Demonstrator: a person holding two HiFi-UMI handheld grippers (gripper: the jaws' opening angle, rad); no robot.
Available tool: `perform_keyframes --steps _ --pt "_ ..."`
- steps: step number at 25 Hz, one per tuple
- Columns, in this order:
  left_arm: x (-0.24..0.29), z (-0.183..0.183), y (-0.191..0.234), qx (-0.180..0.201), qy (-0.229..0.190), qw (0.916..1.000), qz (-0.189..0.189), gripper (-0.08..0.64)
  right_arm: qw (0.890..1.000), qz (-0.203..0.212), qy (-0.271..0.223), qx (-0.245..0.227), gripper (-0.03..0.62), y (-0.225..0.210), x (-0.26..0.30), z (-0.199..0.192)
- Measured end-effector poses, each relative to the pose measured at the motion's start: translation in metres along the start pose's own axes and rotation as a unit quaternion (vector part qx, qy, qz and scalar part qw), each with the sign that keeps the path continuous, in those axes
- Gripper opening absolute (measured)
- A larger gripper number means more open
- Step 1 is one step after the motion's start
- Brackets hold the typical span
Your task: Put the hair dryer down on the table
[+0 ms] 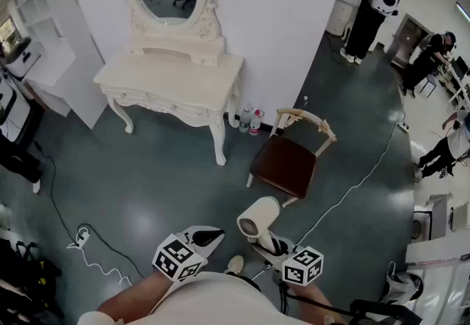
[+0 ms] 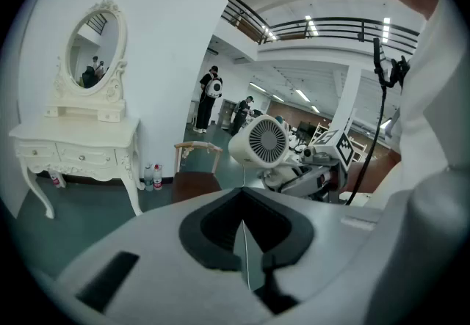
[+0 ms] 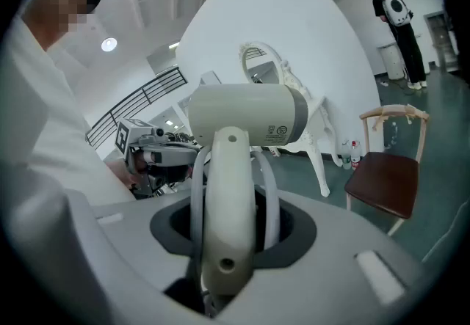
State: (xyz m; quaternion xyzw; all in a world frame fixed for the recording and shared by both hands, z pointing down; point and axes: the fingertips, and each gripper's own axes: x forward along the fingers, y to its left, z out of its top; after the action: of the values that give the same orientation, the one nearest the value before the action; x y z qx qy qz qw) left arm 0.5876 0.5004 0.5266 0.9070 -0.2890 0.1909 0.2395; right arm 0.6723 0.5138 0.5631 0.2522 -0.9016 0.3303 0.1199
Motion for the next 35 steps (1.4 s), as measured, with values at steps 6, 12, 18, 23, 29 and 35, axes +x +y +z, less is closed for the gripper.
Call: perform_keyframes --steps 6,12,18,23,29,35 --pt "-0.047 0.012 0.024 0.007 -0.028 0.9996 -0.001 0.002 1.000 -0.006 -0.003 -0.015 0.155 0.031 0.035 0.023" --pt "-0.102 0.009 0.071 -0.009 -0.061 0.9976 0.030 0.002 0.999 0.005 0.017 -0.043 0.155 0.062 0.086 0.047" --pt "-0.153 -0.011 0.117 -0.034 -0.080 0.9950 0.050 0.002 0.999 0.023 0.034 -0.032 0.155 0.092 0.144 0.058" --pt "-0.204 -0.028 0.162 -0.054 -0.096 0.9914 0.070 0.002 0.998 0.019 0.048 -0.043 0.154 0.112 0.201 0.067" --pt "-0.253 -0.050 0.221 -0.079 -0.095 0.9871 0.102 0.002 0.997 0.023 0.058 -0.053 0.154 0.130 0.270 0.083" --pt "-0.253 -0.025 0.293 -0.100 -0.121 0.9804 0.119 0.002 0.992 0.042 0.086 -0.085 0.153 0.104 0.333 0.127"
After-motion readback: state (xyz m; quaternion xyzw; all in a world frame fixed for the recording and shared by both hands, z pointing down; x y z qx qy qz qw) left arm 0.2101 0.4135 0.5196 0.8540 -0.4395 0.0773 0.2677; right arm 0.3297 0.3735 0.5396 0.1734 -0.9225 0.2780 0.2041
